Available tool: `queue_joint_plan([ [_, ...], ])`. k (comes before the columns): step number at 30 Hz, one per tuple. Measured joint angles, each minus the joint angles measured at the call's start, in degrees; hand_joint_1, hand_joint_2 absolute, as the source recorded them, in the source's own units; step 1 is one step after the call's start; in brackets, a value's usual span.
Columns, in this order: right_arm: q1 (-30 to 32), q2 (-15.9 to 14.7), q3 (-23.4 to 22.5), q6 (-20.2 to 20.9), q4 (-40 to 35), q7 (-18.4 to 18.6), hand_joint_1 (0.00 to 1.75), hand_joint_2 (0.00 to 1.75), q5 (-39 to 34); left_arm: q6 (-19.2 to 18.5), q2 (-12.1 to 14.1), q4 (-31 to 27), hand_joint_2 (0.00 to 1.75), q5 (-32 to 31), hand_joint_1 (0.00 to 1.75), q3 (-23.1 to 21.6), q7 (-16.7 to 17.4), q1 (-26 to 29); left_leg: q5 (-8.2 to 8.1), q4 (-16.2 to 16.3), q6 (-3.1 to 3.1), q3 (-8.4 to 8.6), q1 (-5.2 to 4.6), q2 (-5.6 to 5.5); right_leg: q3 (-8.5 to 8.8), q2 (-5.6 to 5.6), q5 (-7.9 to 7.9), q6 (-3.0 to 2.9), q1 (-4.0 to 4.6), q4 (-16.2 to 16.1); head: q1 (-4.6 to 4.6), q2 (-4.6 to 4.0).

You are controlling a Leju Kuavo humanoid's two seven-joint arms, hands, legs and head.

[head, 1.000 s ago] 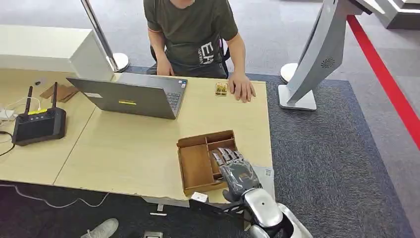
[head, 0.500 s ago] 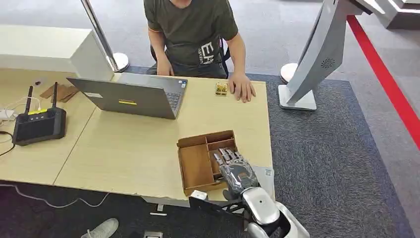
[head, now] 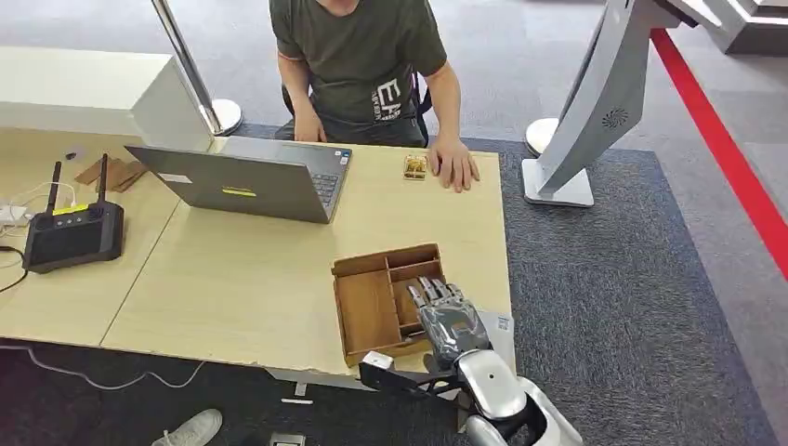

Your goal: Pass the card to the sensor for recognition and then transmit it.

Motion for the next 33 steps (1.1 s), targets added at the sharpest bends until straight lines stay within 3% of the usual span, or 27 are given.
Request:
queue_joint_plan([
  [11, 0.0, -0.3, 0.0, 0.1, 0.0, 0.4, 0.05, 1.75, -0.1, 0.0, 0.0, 0.0, 1.75, 0.0, 0.0, 0.0, 0.2, 0.0, 0.0, 0.0, 0.0, 0.0, 0.0, 0.0, 0.0, 0.0, 0.0, 0.0, 0.0, 0.0, 0.0, 0.0],
  [12, 0.0, -0.3, 0.0, 0.1, 0.0, 0.4, 0.54, 1.75, -0.3, 0.0, 0.0, 0.0, 1.75, 0.0, 0.0, 0.0, 0.2, 0.0, 0.0, 0.0, 0.0, 0.0, 0.0, 0.0, 0.0, 0.0, 0.0, 0.0, 0.0, 0.0, 0.0, 0.0],
  [13, 0.0, -0.3, 0.0, 0.3, 0.0, 0.4, 1.47, 1.75, -0.5, 0.0, 0.0, 0.0, 1.75, 0.0, 0.0, 0.0, 0.3, 0.0, 0.0, 0.0, 0.0, 0.0, 0.0, 0.0, 0.0, 0.0, 0.0, 0.0, 0.0, 0.0, 0.0, 0.0],
  [14, 0.0, -0.4, 0.0, 0.3, 0.0, 0.4, 1.57, 1.75, -0.7, 0.0, 0.0, 0.0, 1.75, 0.0, 0.0, 0.0, 0.3, 0.0, 0.0, 0.0, 0.0, 0.0, 0.0, 0.0, 0.0, 0.0, 0.0, 0.0, 0.0, 0.0, 0.0, 0.0],
  [18, 0.0, -0.4, 0.0, 0.7, 0.0, 0.4, 1.75, 1.75, -1.5, 0.0, 0.0, 0.0, 1.75, -0.1, 0.0, 0.0, 0.4, 0.0, 0.0, 0.0, 0.0, 0.0, 0.0, 0.0, 0.0, 0.0, 0.0, 0.0, 0.0, 0.0, 0.0, 0.0],
  [33, 0.1, -0.5, 0.1, 1.4, 0.0, 0.9, 1.75, 1.75, -3.4, 0.0, 0.0, 0.0, 1.75, 0.0, 0.0, 0.0, 0.5, 0.0, 0.0, 0.0, 0.0, 0.0, 0.0, 0.0, 0.0, 0.0, 0.0, 0.0, 0.0, 0.0, 0.0, 0.0],
])
